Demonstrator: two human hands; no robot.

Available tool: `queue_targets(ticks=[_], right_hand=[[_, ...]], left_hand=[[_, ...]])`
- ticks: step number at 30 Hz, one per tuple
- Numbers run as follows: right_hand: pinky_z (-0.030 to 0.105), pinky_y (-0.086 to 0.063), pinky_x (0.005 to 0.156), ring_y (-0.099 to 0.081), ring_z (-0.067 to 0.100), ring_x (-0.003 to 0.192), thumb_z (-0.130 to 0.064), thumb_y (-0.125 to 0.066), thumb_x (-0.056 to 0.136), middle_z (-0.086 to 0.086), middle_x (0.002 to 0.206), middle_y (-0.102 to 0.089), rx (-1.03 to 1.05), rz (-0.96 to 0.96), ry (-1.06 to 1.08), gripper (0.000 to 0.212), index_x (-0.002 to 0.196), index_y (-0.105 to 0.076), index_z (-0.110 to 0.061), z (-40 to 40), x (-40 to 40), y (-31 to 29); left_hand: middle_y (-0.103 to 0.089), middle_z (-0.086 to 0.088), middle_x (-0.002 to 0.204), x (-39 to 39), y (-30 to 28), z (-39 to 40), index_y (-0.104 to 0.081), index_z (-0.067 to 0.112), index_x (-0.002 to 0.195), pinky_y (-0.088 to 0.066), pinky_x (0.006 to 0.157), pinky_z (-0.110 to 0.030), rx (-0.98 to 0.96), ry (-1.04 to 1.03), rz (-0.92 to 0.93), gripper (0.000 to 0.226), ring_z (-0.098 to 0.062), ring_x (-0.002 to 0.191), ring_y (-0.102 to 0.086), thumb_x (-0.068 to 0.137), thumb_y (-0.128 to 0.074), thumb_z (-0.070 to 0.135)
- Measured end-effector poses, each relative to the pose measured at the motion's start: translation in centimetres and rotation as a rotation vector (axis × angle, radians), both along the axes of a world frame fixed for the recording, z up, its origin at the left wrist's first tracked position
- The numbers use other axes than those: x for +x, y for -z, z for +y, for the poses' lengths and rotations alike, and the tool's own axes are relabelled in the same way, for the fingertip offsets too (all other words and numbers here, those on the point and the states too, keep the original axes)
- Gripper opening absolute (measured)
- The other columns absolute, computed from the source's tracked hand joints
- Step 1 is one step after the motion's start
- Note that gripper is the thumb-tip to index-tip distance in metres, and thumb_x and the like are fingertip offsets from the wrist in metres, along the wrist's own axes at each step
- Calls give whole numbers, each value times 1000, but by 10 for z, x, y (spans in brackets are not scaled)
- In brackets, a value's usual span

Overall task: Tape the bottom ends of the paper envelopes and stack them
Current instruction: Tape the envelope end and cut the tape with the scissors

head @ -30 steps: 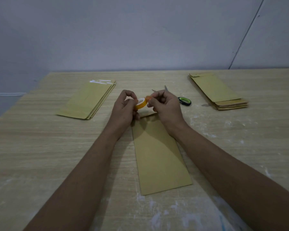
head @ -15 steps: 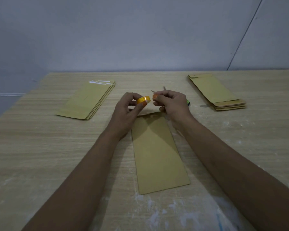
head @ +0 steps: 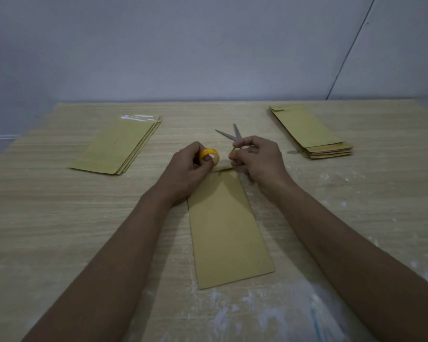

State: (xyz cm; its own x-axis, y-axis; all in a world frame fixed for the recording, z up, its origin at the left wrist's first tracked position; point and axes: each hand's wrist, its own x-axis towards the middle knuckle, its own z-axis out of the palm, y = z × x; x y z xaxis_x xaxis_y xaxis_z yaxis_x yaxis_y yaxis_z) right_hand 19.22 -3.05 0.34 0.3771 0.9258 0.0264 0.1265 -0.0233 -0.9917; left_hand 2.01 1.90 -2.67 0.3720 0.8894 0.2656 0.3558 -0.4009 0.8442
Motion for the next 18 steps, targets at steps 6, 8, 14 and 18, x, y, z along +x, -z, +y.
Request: queue_targets(ticks=[6, 8, 14, 18], right_hand=[[16, -37, 38, -57, 4, 43, 2, -72, 76, 14, 69, -69, -33, -141, 26, 15, 86, -65, -8, -8, 3, 9], [17, -39, 41, -55, 5, 43, 1, -72, 75, 14, 69, -68, -27, -196, 41, 17, 81, -63, -12, -6, 2, 12], [29, -49, 51, -57, 17, 52, -1, -69, 72, 12, 67, -67, -10, -334, 81, 21, 74, -57, -18, -3, 4, 19], [38, -56, 56, -62, 24, 55, 0, -69, 73, 13, 68, -66, 12, -368, 81, 22, 76, -55, -17, -2, 6, 22]], left_hand=[[-52, 4, 69, 5, -3, -3, -56, 16, 75, -34, 62, -31, -43, -10, 36, 28, -8, 64, -43, 98, -58, 32], [-57, -3, 69, 6, -3, -3, -59, 14, 74, -36, 62, -31, -7, -36, 77, 32, -9, 63, -45, 98, -58, 35], [-41, 0, 55, 14, -4, -1, -46, 14, 59, -30, 53, -30, 13, -161, 112, 37, -13, 54, -37, 83, -69, 30], [-36, -1, 52, 20, -2, -1, -41, 13, 56, -28, 52, -32, 48, -229, 125, 40, -14, 51, -33, 77, -66, 36]])
